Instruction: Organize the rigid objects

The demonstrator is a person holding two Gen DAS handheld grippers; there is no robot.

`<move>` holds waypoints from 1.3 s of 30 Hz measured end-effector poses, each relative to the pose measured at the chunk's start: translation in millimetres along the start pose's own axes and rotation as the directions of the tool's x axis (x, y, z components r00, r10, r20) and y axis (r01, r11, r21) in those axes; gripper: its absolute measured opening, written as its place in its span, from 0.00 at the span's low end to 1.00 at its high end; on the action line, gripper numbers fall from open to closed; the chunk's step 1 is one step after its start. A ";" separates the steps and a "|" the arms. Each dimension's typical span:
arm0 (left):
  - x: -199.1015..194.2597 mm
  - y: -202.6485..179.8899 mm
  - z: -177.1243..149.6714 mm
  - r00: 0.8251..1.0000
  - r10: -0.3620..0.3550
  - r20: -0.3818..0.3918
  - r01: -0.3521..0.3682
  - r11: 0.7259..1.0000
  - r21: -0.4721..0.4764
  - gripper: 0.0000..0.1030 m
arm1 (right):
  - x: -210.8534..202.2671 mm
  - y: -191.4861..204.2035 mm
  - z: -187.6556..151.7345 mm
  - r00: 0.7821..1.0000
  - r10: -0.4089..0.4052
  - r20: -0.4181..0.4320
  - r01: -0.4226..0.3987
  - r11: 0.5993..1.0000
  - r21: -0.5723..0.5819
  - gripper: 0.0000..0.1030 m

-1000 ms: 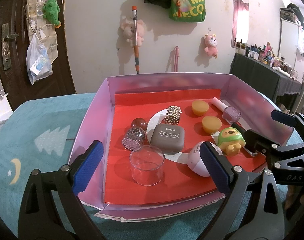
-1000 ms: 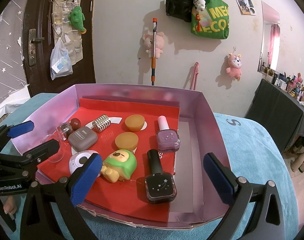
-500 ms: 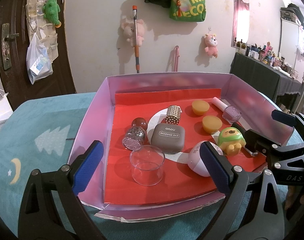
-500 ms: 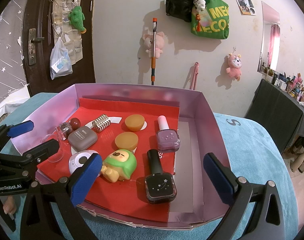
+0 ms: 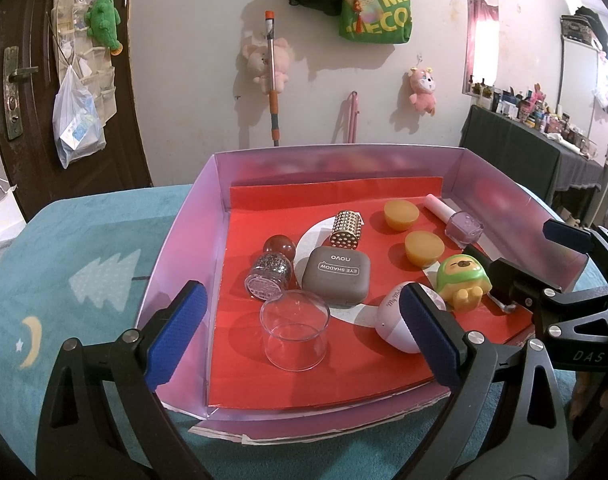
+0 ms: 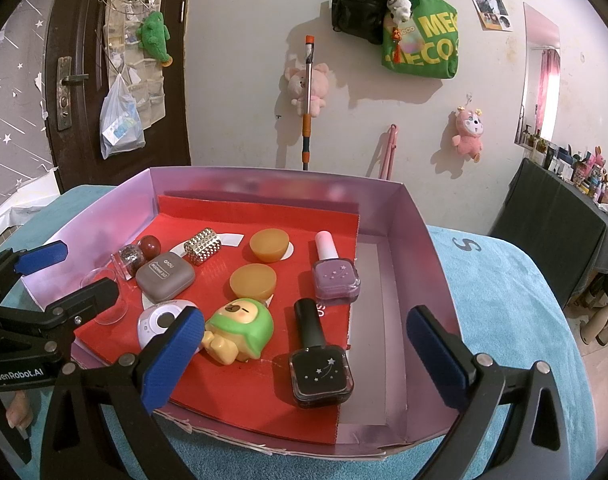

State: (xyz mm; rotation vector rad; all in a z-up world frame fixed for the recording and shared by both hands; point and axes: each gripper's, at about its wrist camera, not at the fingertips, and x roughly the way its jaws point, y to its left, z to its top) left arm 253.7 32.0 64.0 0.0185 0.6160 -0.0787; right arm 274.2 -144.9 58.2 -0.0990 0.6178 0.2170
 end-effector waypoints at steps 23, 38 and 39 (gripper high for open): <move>0.0 0.0 0.5 1.000 0.000 -0.001 0.000 1.000 0.000 0.95 | -0.3 0.3 0.4 1.000 0.000 -0.001 0.000 1.000 -0.001 1.00; -0.2 1.8 -1.7 1.000 -0.011 0.003 0.011 1.000 -0.004 0.95 | -1.6 -0.5 0.1 1.000 0.005 0.006 -0.005 1.000 0.003 1.00; -0.5 2.6 -2.6 1.000 -0.008 0.003 0.008 1.000 -0.005 0.95 | -2.7 -1.6 -0.6 1.000 0.001 0.011 -0.001 1.000 0.006 1.00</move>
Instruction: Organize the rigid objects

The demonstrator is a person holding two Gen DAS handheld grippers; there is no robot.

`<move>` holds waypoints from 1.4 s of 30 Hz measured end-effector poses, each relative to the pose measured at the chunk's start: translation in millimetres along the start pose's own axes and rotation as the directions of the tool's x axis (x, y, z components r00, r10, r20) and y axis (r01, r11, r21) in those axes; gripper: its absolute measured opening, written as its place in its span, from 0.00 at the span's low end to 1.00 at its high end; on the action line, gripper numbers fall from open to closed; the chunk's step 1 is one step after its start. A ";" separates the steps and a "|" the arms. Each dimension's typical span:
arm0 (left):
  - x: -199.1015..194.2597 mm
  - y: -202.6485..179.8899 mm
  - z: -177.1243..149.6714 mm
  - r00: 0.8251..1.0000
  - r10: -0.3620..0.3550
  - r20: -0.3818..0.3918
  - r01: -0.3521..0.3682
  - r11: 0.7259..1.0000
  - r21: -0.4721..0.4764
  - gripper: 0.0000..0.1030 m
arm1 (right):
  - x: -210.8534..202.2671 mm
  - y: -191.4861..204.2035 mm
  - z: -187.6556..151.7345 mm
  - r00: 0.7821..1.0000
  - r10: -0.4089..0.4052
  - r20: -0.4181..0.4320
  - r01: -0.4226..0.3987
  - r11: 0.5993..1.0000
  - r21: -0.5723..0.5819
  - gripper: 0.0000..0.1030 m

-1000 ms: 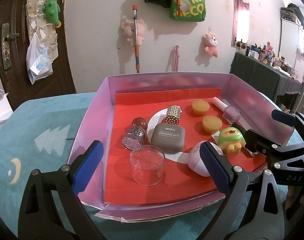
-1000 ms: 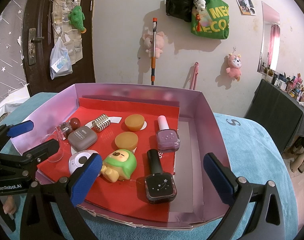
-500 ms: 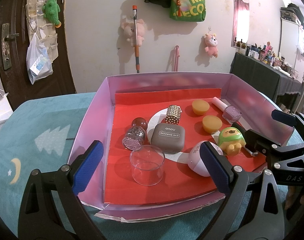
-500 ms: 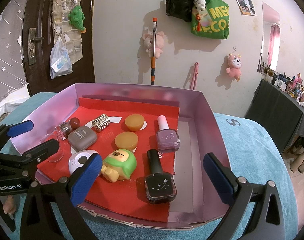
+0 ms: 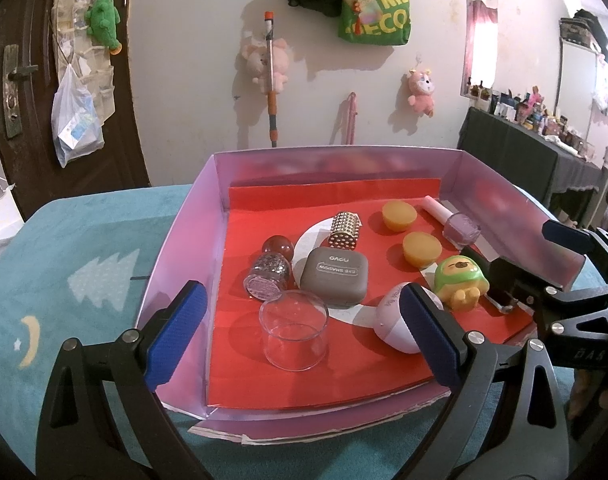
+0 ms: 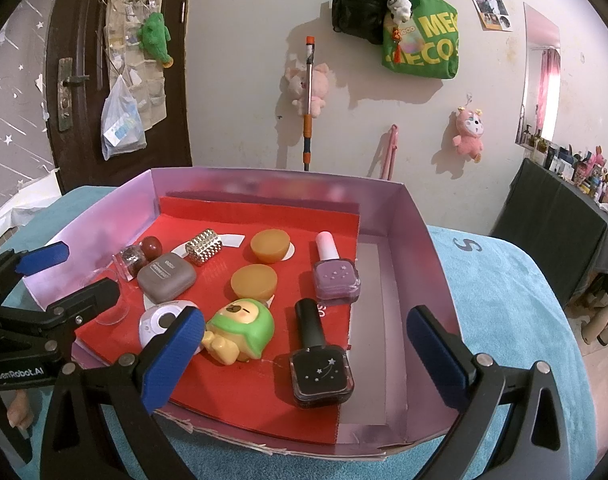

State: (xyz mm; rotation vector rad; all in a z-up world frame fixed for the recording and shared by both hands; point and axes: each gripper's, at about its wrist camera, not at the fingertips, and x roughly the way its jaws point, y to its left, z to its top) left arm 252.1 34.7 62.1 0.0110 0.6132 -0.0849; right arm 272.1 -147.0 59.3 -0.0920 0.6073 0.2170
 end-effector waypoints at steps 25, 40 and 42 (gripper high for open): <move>-81.1 -12.9 -81.3 0.969 0.016 -0.245 -0.037 0.996 -0.080 0.95 | -96.4 13.5 -66.6 0.980 0.003 -0.198 0.001 1.000 0.023 1.00; -63.4 -22.7 -96.2 0.950 0.064 -0.307 -0.085 0.995 -0.057 1.00 | -64.4 0.7 -99.4 0.933 -0.056 -0.355 0.089 0.993 0.078 1.00; -62.8 -22.5 -95.8 0.949 0.065 -0.308 -0.088 0.994 -0.060 1.00 | -65.2 -0.7 -100.1 0.933 -0.056 -0.355 0.092 0.992 0.087 1.00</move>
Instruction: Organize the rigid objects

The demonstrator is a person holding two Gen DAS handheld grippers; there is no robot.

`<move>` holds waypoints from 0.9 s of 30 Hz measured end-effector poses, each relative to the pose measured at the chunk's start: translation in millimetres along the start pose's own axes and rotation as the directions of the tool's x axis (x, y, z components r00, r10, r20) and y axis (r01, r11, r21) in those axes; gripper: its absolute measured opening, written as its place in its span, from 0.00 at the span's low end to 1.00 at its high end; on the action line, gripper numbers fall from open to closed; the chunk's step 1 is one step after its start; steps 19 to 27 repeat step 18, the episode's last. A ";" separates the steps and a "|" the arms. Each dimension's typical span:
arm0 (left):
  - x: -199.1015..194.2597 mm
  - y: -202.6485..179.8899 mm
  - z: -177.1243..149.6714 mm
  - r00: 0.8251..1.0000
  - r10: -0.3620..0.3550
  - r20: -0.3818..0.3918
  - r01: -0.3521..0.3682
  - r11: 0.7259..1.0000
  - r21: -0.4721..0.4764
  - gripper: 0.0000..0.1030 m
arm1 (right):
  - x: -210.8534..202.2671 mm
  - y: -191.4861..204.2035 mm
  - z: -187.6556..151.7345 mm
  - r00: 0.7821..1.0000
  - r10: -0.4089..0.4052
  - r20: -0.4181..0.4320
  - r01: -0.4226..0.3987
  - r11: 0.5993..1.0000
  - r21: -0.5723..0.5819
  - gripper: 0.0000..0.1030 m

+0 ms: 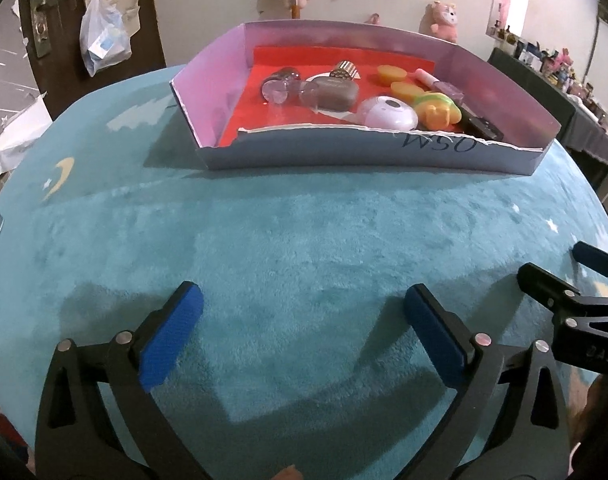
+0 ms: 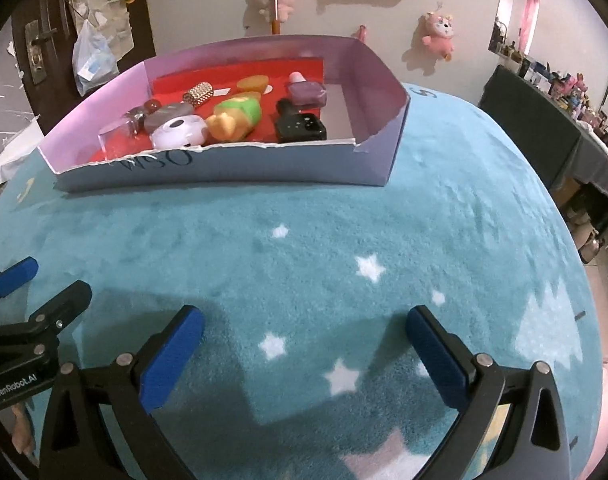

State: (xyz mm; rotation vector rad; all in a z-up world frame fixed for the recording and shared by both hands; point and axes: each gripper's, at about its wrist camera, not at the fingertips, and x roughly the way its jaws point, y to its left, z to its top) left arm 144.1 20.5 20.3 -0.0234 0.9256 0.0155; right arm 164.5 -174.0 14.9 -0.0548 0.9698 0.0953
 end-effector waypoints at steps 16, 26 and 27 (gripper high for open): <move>1.1 -1.4 1.2 1.000 0.007 0.000 -0.007 1.000 -0.006 1.00 | 0.2 -2.3 1.7 1.000 -0.012 0.002 0.012 1.000 0.012 1.00; 1.1 -1.5 1.2 1.000 0.008 0.000 -0.008 1.000 -0.005 1.00 | 0.2 -2.1 1.7 1.000 -0.013 0.002 0.013 1.000 0.012 1.00; 1.1 -1.5 1.2 1.000 0.008 0.000 -0.008 1.000 -0.005 1.00 | 0.2 -2.1 1.7 1.000 -0.013 0.002 0.013 1.000 0.012 1.00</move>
